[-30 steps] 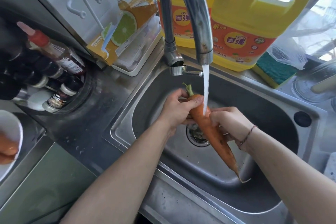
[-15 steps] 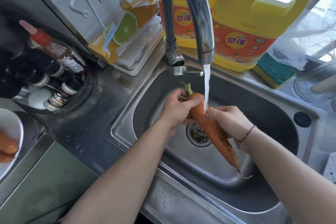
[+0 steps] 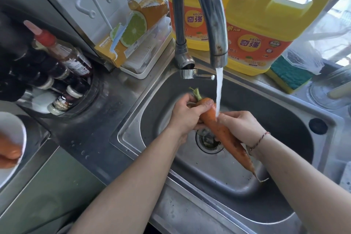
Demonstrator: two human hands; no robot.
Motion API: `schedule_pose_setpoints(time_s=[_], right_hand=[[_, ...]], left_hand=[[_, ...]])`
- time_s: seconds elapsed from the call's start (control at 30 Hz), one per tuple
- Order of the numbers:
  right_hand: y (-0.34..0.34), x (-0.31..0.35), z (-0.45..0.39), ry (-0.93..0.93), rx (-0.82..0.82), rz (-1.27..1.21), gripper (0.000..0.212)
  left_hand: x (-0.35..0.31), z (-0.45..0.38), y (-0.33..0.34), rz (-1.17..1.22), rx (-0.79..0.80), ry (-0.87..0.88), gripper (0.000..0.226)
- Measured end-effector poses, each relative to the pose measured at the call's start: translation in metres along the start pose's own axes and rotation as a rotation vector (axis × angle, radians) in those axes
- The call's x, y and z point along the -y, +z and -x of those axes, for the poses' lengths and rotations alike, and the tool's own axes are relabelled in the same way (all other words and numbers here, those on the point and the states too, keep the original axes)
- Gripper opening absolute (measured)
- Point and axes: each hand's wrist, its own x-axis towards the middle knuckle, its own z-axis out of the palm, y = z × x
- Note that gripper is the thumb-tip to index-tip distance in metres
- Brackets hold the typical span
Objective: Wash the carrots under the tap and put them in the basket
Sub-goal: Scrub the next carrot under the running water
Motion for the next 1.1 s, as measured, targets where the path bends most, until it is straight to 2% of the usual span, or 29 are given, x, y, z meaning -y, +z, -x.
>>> schedule_pose_setpoints(time_s=[0.5, 0.73, 0.97, 1.03, 1.1], right_hand=[[-0.001, -0.005, 0.003, 0.027, -0.006, 0.0, 0.019], [0.002, -0.004, 0.007, -0.042, -0.011, -0.036, 0.015], [0.003, 0.002, 0.01, -0.047, -0.028, -0.108, 0.021], [0.004, 0.006, 0.012, -0.065, -0.019, -0.094, 0.032], [0.005, 0.006, 0.012, -0.063, -0.027, -0.071, 0.03]], left_hand=[[0.007, 0.006, 0.002, 0.068, -0.003, -0.021, 0.027], [0.01, 0.008, 0.003, 0.149, -0.036, -0.049, 0.031], [0.011, 0.009, 0.005, 0.199, -0.043, -0.049, 0.03], [0.009, 0.009, 0.003, 0.207, -0.05, -0.045, 0.027], [0.007, 0.009, 0.002, 0.203, -0.046, -0.039, 0.025]])
